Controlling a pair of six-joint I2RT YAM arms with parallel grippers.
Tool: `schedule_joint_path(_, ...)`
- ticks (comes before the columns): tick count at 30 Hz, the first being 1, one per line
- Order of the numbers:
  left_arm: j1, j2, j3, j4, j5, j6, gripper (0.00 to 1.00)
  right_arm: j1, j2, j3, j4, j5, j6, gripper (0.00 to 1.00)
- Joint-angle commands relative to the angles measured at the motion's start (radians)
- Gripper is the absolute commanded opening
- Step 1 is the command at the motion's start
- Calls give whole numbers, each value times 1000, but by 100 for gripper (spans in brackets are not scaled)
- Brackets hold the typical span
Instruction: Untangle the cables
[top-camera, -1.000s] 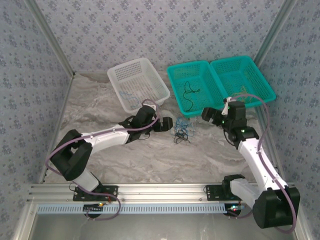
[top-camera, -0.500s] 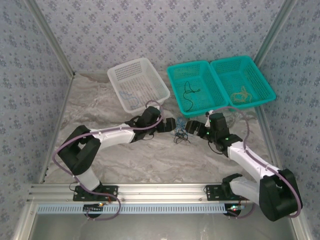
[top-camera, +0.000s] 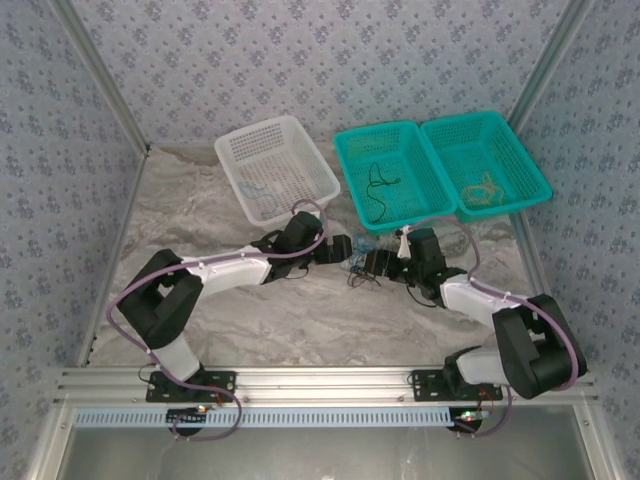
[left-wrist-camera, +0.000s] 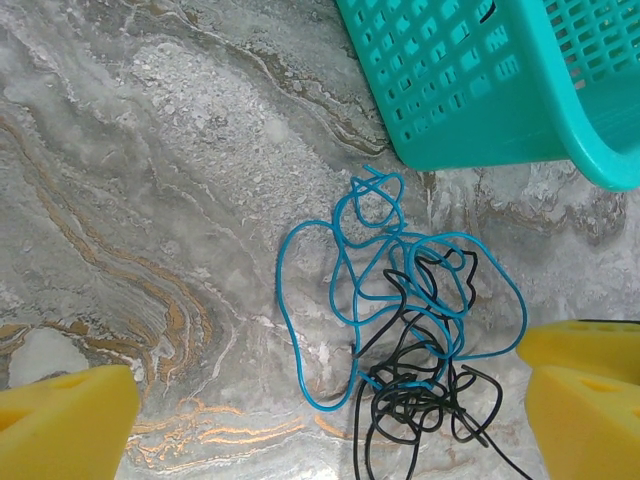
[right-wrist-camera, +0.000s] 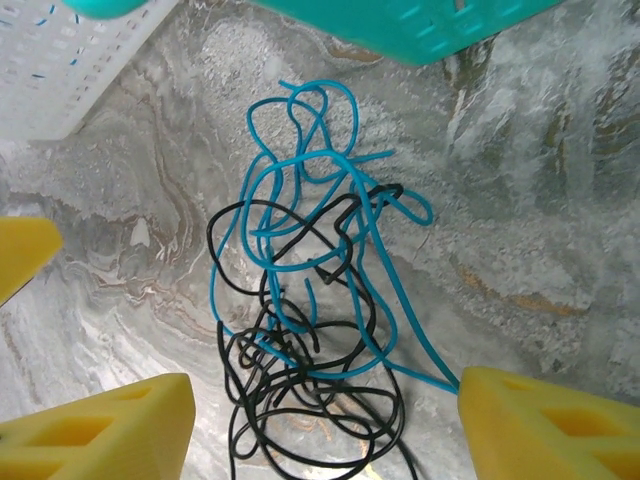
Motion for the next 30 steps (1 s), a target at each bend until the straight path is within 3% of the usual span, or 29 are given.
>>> schedule_joint_path(1,-4,5,22,-17,-18,-13,99,-13,-10,-20,28,57,-39,71)
schedule_joint_path(4,-5,8,23,-18,-22,-17,99,-18,-8,-18,8,96,-88,70)
schedule_joint_path(8,-4,16,34,-25,-18,-12,99,-33,24,-11,9,118,-111,55)
schedule_joint_path(16,-4,19,39,-30,-19,-14,99,-33,90,24,22,122,-133,38)
schedule_joint_path(22,-4,17,35,-30,-15,-10,99,-25,126,43,46,135,-144,32)
schedule_joint_path(30,-4,3,20,31,32,52,99,5,113,53,32,140,-136,4)
